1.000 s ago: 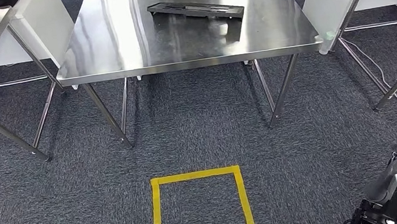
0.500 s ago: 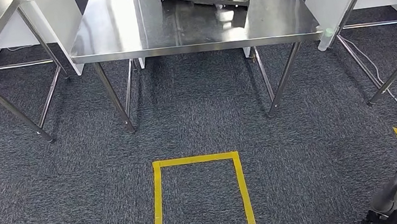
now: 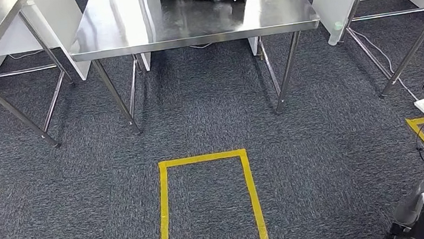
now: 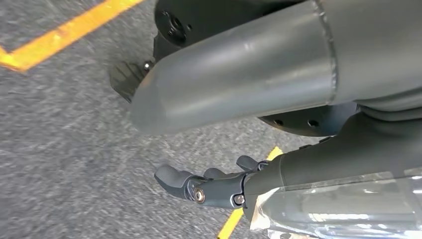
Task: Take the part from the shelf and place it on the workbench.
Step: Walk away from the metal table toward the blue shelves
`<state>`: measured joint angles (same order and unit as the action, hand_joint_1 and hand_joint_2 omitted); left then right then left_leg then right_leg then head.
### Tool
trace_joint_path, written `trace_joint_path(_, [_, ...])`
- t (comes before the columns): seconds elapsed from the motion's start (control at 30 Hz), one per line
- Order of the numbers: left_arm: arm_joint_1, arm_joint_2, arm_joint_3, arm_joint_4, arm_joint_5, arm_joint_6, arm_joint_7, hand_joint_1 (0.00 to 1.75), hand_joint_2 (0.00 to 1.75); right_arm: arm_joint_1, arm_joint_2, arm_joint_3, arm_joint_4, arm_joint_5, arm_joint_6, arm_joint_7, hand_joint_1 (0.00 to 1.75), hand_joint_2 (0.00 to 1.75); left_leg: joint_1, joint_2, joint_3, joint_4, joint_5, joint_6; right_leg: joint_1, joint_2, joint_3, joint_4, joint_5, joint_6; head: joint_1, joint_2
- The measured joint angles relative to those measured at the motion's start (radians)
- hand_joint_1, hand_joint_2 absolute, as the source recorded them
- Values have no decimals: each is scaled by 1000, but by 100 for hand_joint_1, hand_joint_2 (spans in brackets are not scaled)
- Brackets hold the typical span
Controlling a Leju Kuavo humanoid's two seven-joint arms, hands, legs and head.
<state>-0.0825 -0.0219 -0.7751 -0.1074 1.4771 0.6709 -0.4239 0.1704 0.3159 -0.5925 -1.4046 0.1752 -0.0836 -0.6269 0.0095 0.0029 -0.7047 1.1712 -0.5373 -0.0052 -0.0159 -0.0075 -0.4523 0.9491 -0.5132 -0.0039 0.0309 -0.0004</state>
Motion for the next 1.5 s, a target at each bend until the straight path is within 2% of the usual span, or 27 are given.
trace_joint_path(0.03, [0,0,-1,0,0,1,2,0,0,0,3,-1,0,6,1,1,0,0,1,-1,-6,63,-28,-2,3,-1,-17,3,13,-2,0,0])
trace_joint_path(0.07, [-1,0,-3,0,2,1,4,0,0,-1,5,-3,0,12,2,3,0,0,2,-2,-2,107,-29,-4,5,-1,-34,7,25,-1,0,0])
trace_joint_path(0.1, [-1,-1,-4,-1,4,1,6,0,0,-2,6,-5,-1,18,2,4,0,0,3,-1,15,121,-7,-4,6,-2,-52,13,36,0,0,0])
trace_joint_path(0.17, [-4,-2,-7,-3,14,1,11,0,0,-8,7,-7,-4,32,6,9,0,0,4,-2,95,57,45,0,7,-1,-91,31,56,7,-1,0])
trace_joint_path(0.23, [-10,-5,-6,-5,32,5,22,0,0,-19,7,-8,-9,50,20,19,0,0,1,-3,196,-76,37,8,10,-1,-124,50,71,17,0,0])
trace_joint_path(0.27, [-15,-9,-3,-4,44,11,32,0,0,-30,6,-5,-8,64,29,25,0,0,-3,-4,226,-126,21,12,10,-2,-135,56,80,24,1,0])
trace_joint_path(0.3, [-19,-15,4,0,56,17,43,0,0,-50,3,3,1,81,38,29,0,0,-7,-5,237,-157,9,16,9,-3,-146,59,92,31,1,0])
trace_joint_path(0.37, [-27,-35,30,22,71,27,62,0,0,-101,-15,32,47,107,42,25,0,0,-10,-2,220,-176,16,29,9,-1,-167,62,110,44,2,0])
trace_joint_path(0.4, [-28,-44,45,35,72,29,68,0,0,-128,-29,52,83,113,40,18,0,0,-8,1,207,-182,27,38,9,0,-179,72,100,46,3,0])
trace_joint_path(0.47, [-21,-58,71,54,72,30,77,0,0,-180,-59,93,159,115,36,1,0,0,-6,6,176,-189,57,54,7,2,-207,138,26,36,6,0])
trace_joint_path(0.53, [-6,-63,92,68,72,32,79,0,0,-239,-92,138,246,108,25,-20,0,0,-8,11,141,-189,89,60,5,3,-230,258,-57,31,8,0])
trace_joint_path(0.57, [2,-65,100,73,72,33,75,0,0,-266,-109,161,290,100,15,-31,0,0,-8,14,122,-188,105,59,3,3,-231,309,-71,37,8,0])
trace_joint_path(0.63, [11,-69,113,81,72,34,66,0,0,-308,-140,206,369,80,-4,-51,0,0,-6,16,81,-185,139,54,-4,3,-193,330,-41,65,8,0])
trace_joint_path(0.7, [14,-74,121,86,73,34,62,0,0,-338,-160,238,421,71,-13,-58,0,0,-4,11,41,-181,171,43,-11,3,-92,220,-11,83,8,0])
trace_joint_path(0.77, [15,-76,127,89,73,34,60,0,0,-360,-171,261,453,70,-16,-60,0,0,-6,8,18,-176,199,30,-9,6,10,71,-40,74,6,0])
trace_joint_path(0.8, [15,-76,130,91,73,34,59,0,0,-367,-175,269,466,69,-17,-60,0,0,-7,7,13,-176,212,24,-5,6,33,30,-56,66,4,0])
trace_joint_path(0.87, [17,-75,135,97,73,35,57,0,0,-373,-181,280,490,66,-19,-62,0,0,-4,5,9,-182,232,13,-5,5,24,22,-52,48,-1,0])
trace_joint_path(0.9, [17,-75,137,99,73,35,55,0,0,-373,-183,285,499,58,-20,-63,0,0,-1,4,5,-176,219,8,-7,3,15,25,-43,38,-1,0])
trace_joint_path(0.97, [15,-76,138,103,73,36,41,0,0,-370,-191,299,508,25,-28,-64,0,0,4,2,-11,-112,129,0,-12,-1,-7,26,-18,17,-2,0])
trace_joint_path(1.03, [9,-77,138,103,73,36,16,0,0,-351,-207,323,499,-21,-43,-64,0,0,4,-1,-31,20,17,-5,-5,-3,-33,28,8,7,-3,0])
trace_joint_path(1.07, [6,-77,137,101,73,36,3,0,0,-334,-216,335,489,-40,-51,-63,0,0,5,-2,-34,80,-6,-7,-3,-5,-47,30,21,6,-3,0])
trace_joint_path(1.1, [4,-76,136,98,73,35,-8,0,0,-313,-225,346,474,-56,-58,-62,0,0,5,-2,-26,115,-3,-7,0,-6,-62,32,31,8,-4,0])
trace_joint_path(1.17, [3,-72,130,85,72,35,-25,0,0,-268,-239,361,433,-76,-69,-59,0,0,5,-2,38,80,44,-2,2,-8,-91,37,48,12,-4,0])
trace_joint_path(1.23, [2,-63,119,69,70,35,-35,0,0,-220,-247,370,382,-82,-79,-58,0,0,3,-5,148,-53,53,9,4,-8,-108,40,60,21,-4,0])
trace_joint_path(1.3, [0,-55,107,57,69,35,-38,0,0,-178,-250,375,328,-76,-89,-56,0,0,-3,-8,217,-156,26,21,7,-9,-117,42,72,33,-3,0])
trace_joint_path(1.4, [-1,-46,89,41,63,34,-32,0,0,-117,-249,377,251,-74,-85,-40,0,0,-7,-4,220,-194,27,43,5,-9,-134,53,81,50,-3,0])
trace_joint_path(1.5, [0,-39,71,26,56,29,-24,0,0,-60,-243,368,185,-94,-50,-19,0,0,-6,7,201,-202,53,63,3,-1,-195,181,5,45,3,0])
